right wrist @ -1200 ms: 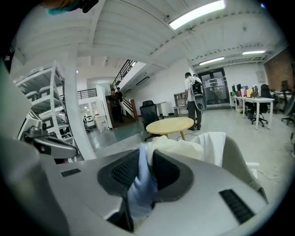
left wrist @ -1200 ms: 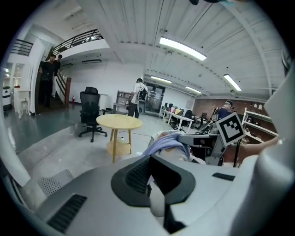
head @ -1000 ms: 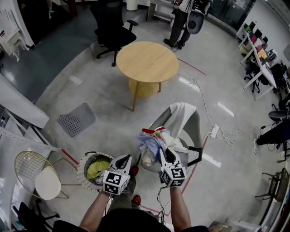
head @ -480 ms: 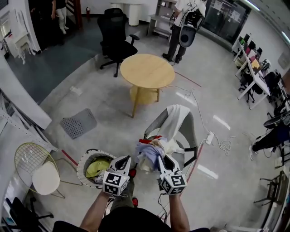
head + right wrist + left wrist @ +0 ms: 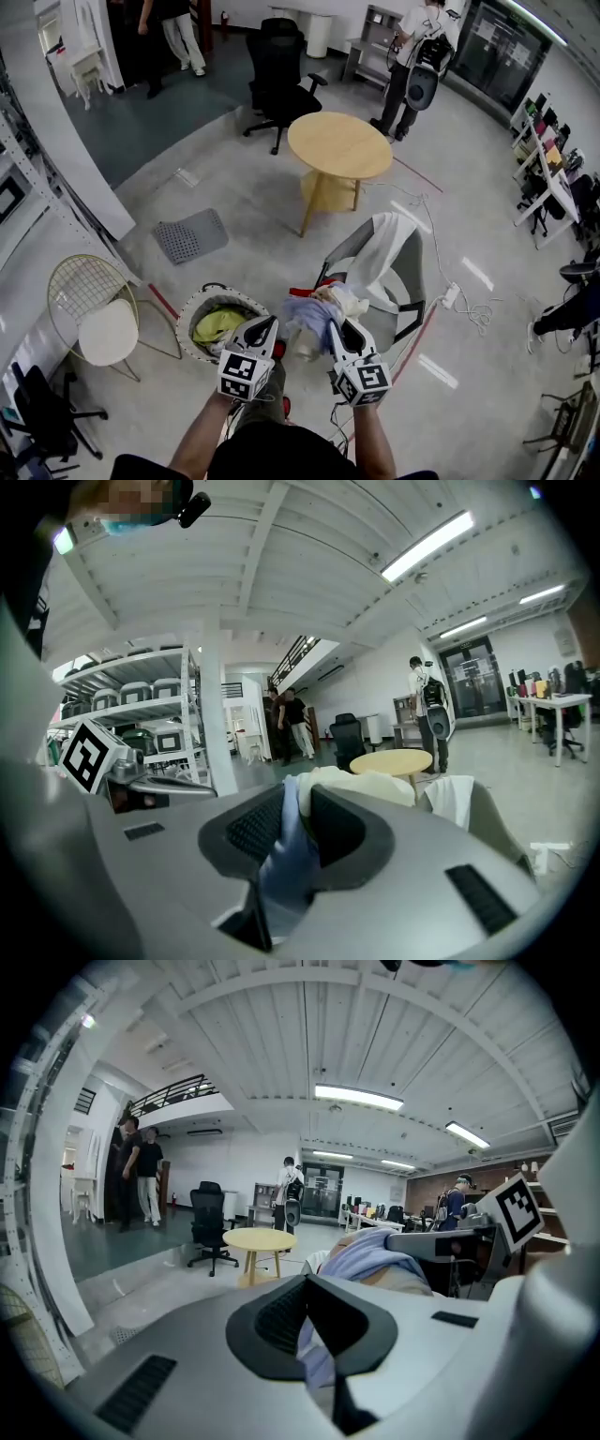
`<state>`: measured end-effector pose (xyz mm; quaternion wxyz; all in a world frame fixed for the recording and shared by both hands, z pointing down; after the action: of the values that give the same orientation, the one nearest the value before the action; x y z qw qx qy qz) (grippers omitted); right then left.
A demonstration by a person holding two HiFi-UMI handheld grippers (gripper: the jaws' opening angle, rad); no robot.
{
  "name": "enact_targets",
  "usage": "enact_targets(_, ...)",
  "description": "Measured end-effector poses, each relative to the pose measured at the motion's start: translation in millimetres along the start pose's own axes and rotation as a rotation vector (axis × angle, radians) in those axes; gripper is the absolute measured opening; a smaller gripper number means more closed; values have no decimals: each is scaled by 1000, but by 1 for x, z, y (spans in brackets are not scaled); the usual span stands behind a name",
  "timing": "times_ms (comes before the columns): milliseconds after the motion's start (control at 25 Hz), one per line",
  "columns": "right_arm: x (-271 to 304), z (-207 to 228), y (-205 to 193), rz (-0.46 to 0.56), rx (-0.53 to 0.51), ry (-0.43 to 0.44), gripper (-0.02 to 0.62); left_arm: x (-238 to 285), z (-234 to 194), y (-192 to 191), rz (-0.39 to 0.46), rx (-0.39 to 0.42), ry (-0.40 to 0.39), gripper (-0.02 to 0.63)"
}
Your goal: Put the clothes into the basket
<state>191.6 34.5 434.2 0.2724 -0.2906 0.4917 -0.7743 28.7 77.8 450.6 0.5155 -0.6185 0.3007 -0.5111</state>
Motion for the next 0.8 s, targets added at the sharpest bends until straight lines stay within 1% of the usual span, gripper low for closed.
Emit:
enact_targets(280,12,-43,-9,-40,-22,116,107,-43,-28,-12,-13,-36,124,6)
enact_targets(440,32,-69,-21,-79,-19,198,107,-71,-52,-32,-39,-58,216,6)
enact_targets(600,55,-97,-37,-128,-32,271,107,-98,-77,-55,-71,-105,295,6)
enact_targets(800,88,-133,-63,-205,-48,336,107,-126,-108,-79,-103,-134,363,6)
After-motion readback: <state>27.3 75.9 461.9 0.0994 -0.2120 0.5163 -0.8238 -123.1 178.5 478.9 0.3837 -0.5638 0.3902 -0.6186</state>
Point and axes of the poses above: the fingertips, and each gripper's own axes: x forward along the fingers, z to its right, y out of its top, the point moved 3 cm from there along -x, backward along the fingers, and after that the axes turned 11 degrees about x, right-handed, at the moved point
